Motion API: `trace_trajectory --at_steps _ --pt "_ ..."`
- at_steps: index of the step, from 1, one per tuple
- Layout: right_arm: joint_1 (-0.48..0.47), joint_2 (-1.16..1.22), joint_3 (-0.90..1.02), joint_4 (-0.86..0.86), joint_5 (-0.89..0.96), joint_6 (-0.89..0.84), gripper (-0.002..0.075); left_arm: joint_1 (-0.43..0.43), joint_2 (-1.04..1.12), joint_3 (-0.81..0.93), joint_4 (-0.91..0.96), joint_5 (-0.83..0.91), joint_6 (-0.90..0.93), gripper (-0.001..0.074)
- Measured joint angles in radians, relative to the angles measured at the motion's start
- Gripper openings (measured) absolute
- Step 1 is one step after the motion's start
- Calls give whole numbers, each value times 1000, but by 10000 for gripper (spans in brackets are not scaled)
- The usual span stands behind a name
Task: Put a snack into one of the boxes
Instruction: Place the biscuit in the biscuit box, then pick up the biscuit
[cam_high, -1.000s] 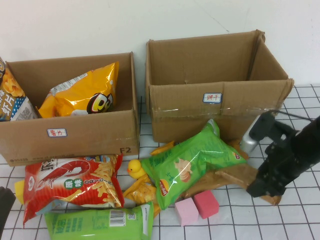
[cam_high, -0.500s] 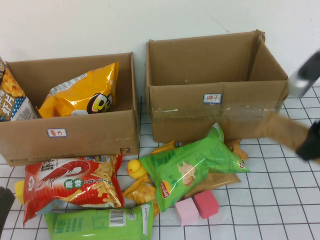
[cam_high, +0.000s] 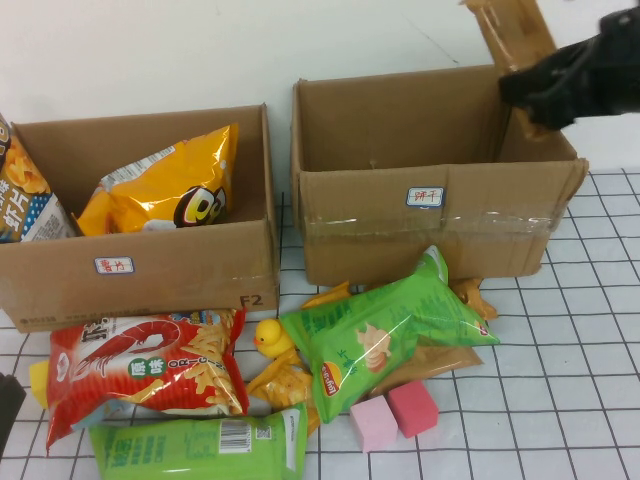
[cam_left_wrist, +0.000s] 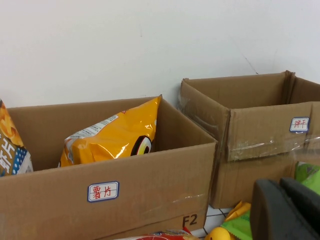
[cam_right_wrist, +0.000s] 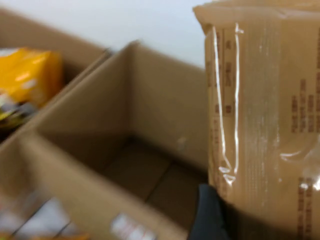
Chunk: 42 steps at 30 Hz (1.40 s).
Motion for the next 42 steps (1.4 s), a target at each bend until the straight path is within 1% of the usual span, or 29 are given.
trace_trajectory --at_steps 5,9,13,17,19,21,24,26,31,34,36,39,42 --pt "0 172 -3 144 -200 -136 468 0 0 0 0 0 0 -1" --pt "0 281 -34 180 -263 -162 558 0 0 0 0 0 0 -1" --pt "0 306 -69 189 -249 -167 586 0 0 0 0 0 0 -1" --pt "0 261 -105 190 -173 -180 589 0 0 0 0 0 0 -1" --pt "0 211 -111 190 -125 -193 579 0 0 0 0 0 0 -1" --pt "0 153 -113 190 -74 -206 545 0 0 0 0 0 0 -1" --pt "0 55 -119 190 -5 -215 462 0 0 0 0 0 0 -1" --pt "0 -14 -119 190 47 -221 388 0 0 0 0 0 0 -1" --pt "0 -129 -121 190 269 -279 155 0 0 0 0 0 0 -1" --pt "0 -148 -121 188 437 -298 59 0 0 0 0 0 0 -1" --pt "0 -143 -121 182 544 -304 27 0 0 0 0 0 0 -1" --pt "2 -117 -121 180 680 -306 8 0 0 0 0 7 0 -1" --pt "39 -85 -121 152 729 -307 2 0 0 0 0 45 0 -1"
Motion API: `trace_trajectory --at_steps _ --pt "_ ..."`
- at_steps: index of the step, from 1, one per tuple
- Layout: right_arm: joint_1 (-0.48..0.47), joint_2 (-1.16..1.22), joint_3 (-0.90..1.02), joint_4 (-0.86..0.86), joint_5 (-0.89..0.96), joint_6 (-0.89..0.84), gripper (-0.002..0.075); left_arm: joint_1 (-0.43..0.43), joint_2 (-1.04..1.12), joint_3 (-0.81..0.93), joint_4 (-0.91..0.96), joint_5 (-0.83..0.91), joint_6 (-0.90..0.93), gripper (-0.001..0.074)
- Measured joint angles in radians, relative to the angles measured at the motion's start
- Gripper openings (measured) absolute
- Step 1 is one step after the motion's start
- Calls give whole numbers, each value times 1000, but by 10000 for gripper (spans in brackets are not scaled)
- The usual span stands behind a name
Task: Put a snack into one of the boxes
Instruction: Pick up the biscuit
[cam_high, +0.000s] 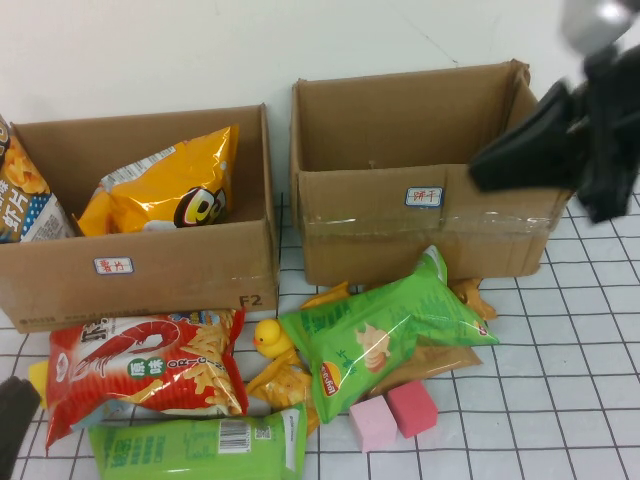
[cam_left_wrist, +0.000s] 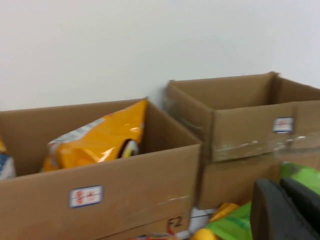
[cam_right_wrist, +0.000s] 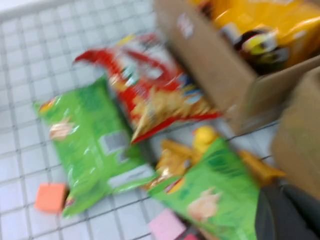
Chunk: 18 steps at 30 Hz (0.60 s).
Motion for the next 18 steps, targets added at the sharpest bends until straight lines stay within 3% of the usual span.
trace_trajectory --at_steps 4,13,16,18 --pt "129 49 -3 -110 -7 20 0 0 0 0 0 46 0 -1" --pt "447 264 -39 -556 -159 394 4 0 0 0 4 60 0 -1" --pt "499 355 -96 -599 -169 457 43 0 0 0 6 60 0 -1" --pt "517 410 -139 -601 -172 483 108 0 0 0 6 60 0 -1"
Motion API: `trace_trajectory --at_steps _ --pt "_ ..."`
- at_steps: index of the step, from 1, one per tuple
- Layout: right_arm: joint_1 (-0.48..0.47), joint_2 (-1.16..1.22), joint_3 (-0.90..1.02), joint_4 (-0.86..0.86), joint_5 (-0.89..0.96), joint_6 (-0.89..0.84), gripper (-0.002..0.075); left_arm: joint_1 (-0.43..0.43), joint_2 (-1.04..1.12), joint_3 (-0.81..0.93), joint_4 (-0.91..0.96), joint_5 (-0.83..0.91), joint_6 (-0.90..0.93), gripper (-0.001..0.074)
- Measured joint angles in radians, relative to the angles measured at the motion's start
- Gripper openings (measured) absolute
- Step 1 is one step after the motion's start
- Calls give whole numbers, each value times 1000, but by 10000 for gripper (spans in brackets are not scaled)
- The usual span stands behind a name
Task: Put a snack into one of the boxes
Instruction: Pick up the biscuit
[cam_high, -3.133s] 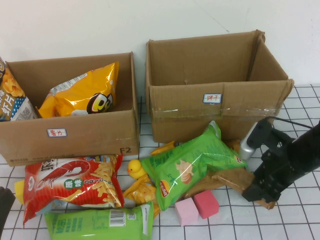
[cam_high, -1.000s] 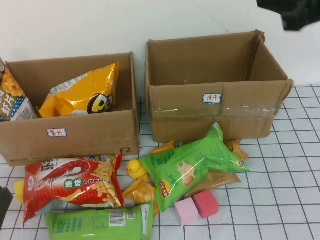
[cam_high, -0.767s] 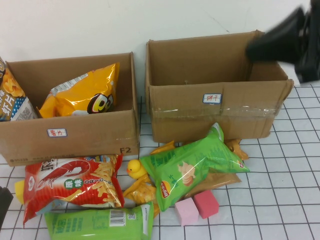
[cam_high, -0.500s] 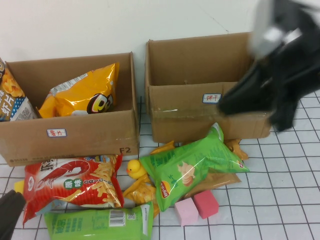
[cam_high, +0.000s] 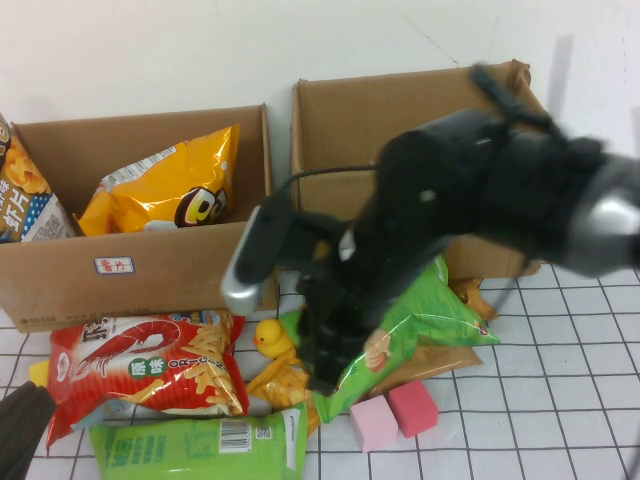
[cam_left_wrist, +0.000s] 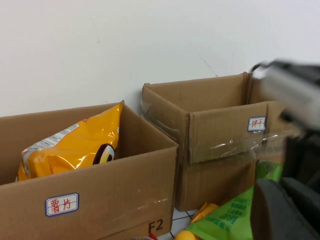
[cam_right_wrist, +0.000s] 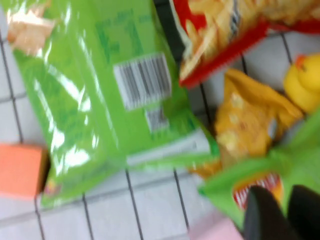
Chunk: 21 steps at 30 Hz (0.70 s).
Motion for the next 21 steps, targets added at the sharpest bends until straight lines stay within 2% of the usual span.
trace_trajectory --at_steps 5,8,12,21 --pt "7 139 -123 0 0 88 363 0 0 0 0 0 0 -1" --pt "7 214 -195 -2 18 104 459 0 0 0 0 0 0 -1" --pt "7 294 -275 -2 70 117 493 0 0 0 0 2 0 -1" --pt "7 423 -361 -15 125 172 501 0 0 0 0 2 0 -1"
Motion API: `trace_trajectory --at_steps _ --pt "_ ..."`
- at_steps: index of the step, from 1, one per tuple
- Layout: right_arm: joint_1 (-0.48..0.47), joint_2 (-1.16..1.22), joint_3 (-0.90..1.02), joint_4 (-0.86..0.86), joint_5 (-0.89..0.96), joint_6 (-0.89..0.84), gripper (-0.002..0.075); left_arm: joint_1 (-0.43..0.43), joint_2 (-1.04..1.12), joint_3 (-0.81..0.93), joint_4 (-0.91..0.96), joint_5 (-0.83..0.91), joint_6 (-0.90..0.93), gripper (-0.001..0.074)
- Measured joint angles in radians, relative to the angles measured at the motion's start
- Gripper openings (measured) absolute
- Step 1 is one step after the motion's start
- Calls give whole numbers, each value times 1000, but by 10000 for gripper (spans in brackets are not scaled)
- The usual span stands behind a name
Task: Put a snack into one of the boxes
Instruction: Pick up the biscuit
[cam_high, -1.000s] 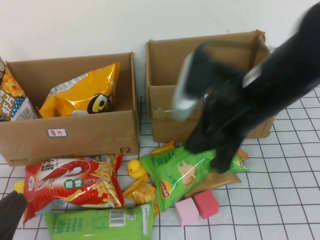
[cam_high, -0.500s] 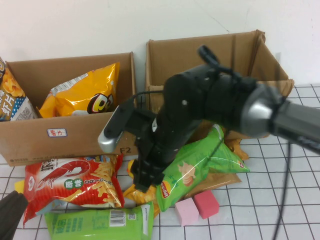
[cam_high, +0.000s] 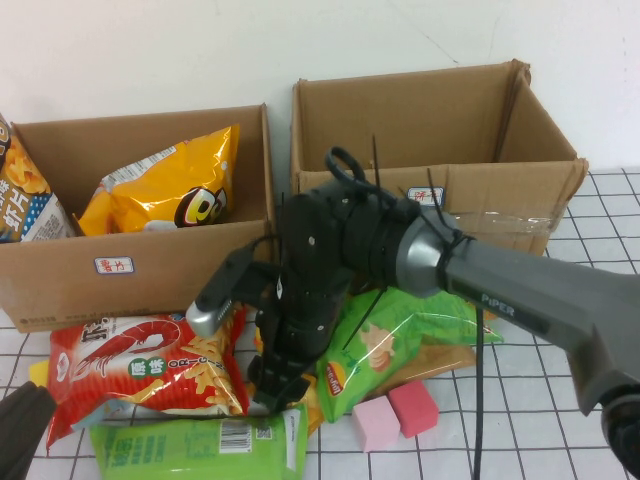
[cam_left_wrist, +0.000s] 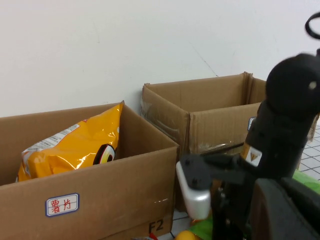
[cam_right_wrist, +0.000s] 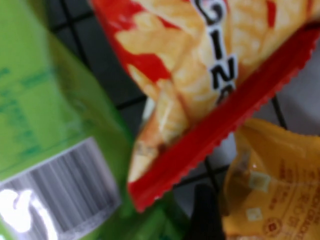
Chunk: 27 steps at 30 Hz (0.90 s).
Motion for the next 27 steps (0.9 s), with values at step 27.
trace_trajectory --at_steps 27 --pt "0 59 -146 1 184 58 353 0 0 0 1 -2 0 -1"
